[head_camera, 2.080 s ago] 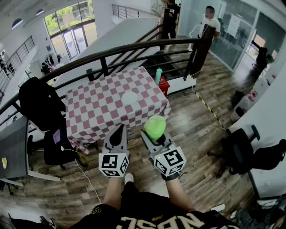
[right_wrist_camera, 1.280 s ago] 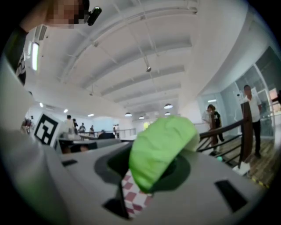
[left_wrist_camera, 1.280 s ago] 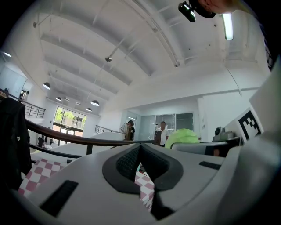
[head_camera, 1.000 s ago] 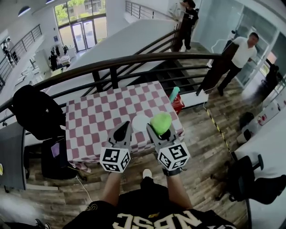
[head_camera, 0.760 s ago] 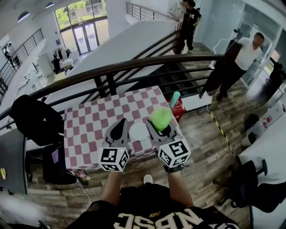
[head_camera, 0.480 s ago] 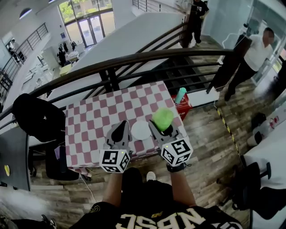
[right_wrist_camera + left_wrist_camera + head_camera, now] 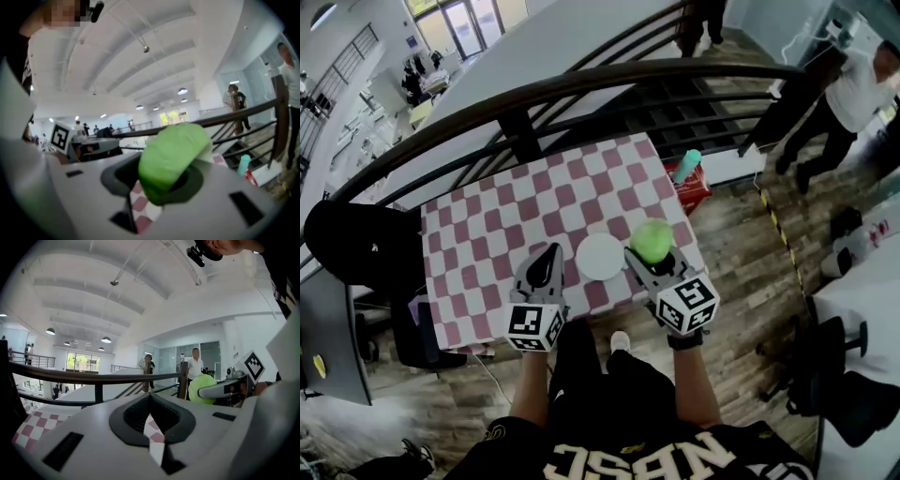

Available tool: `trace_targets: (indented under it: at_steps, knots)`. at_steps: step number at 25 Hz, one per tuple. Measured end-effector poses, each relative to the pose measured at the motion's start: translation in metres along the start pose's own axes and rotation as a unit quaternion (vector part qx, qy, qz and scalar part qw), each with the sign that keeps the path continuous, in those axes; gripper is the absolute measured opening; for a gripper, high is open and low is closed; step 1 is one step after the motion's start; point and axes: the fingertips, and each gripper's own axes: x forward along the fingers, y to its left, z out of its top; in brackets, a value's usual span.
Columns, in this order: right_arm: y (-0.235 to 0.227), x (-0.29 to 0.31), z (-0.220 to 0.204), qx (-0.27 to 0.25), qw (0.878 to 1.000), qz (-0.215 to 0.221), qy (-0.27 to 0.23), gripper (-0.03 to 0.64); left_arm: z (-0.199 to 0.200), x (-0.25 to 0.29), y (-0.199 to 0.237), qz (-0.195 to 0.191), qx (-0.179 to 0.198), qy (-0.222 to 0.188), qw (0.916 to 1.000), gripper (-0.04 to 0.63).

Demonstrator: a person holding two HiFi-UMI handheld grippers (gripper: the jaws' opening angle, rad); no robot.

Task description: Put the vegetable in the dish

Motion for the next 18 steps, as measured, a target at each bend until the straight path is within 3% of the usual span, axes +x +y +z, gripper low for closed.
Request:
trace_targets:
  at_steps: [7, 11, 15, 17, 18]
  knots:
    - [-0.035, 0.025, -0.093, 0.059, 0.992, 0.019, 0.110, 0.140, -0.056, 0.028, 0.022, -0.063, 0.022, 0.070, 0.9953, 0.018]
    - [-0.039, 0.045, -0.126, 0.138, 0.981, 0.080, 0.112, 0.138, -0.088, 0.051, 0.027, -0.110, 0.044, 0.113, 0.9865, 0.020]
    - [-0.027, 0.066, -0.147, 0.218, 0.958, 0.162, 0.093, 0.138, -0.130, 0.072, 0.026, -0.160, 0.075, 0.168, 0.9697, 0.021]
    - [-0.019, 0.076, -0.148, 0.248, 0.944, 0.202, 0.084, 0.138, -0.149, 0.080, 0.019, -0.206, 0.088, 0.198, 0.9543, 0.042]
    - [-0.015, 0.079, -0.146, 0.261, 0.936, 0.223, 0.076, 0.138, -0.158, 0.081, 0.013, -0.237, 0.096, 0.214, 0.9427, 0.075]
